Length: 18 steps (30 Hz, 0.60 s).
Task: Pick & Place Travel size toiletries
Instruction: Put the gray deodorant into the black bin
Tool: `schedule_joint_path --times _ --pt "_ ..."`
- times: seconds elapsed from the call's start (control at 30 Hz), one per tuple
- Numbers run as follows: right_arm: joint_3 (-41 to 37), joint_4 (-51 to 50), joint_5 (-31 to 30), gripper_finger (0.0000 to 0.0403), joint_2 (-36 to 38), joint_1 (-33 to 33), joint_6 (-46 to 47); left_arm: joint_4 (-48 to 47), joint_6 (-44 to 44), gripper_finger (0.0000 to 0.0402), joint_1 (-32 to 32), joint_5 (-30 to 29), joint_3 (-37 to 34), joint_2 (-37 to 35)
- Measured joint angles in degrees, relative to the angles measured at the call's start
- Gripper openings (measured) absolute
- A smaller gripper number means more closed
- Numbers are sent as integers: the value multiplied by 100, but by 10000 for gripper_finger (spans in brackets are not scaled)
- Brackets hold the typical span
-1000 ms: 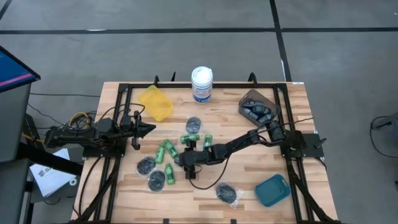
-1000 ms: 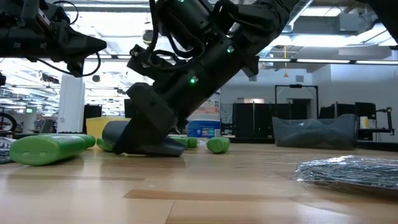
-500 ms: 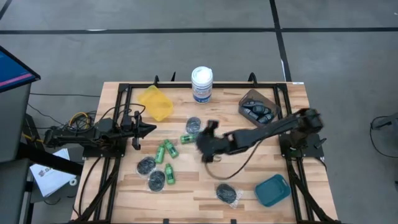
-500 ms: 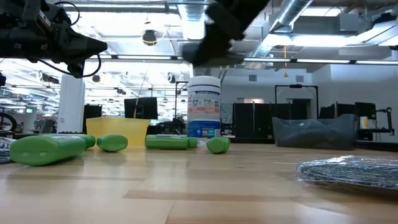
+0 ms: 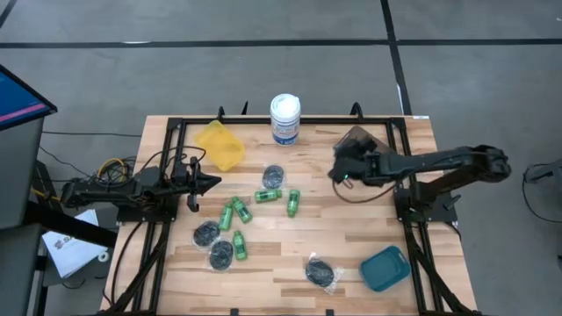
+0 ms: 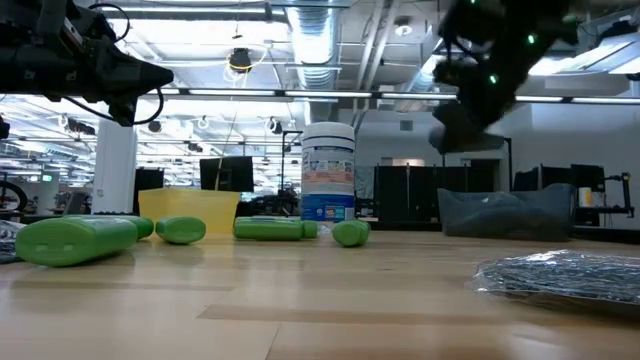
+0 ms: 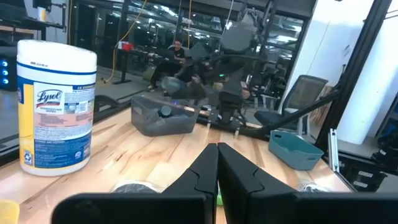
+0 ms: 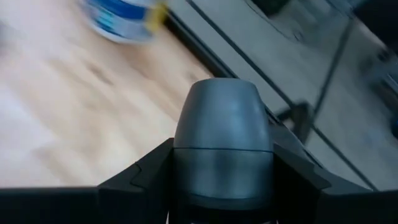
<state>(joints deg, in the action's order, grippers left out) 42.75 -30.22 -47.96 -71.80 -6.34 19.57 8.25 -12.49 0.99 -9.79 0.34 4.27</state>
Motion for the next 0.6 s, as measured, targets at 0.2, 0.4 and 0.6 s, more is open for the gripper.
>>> schedule_joint_path --times 0.2,0.4,0.6 --pt "-394 77 402 199 94 -958 -36 4 0 2 0 1 0 17" --pt "-425 480 778 200 -254 -1445 -476 3 0 2 0 1 0 71" --pt "-425 812 917 206 -699 -1757 -651 49 0 2 0 1 0 109"
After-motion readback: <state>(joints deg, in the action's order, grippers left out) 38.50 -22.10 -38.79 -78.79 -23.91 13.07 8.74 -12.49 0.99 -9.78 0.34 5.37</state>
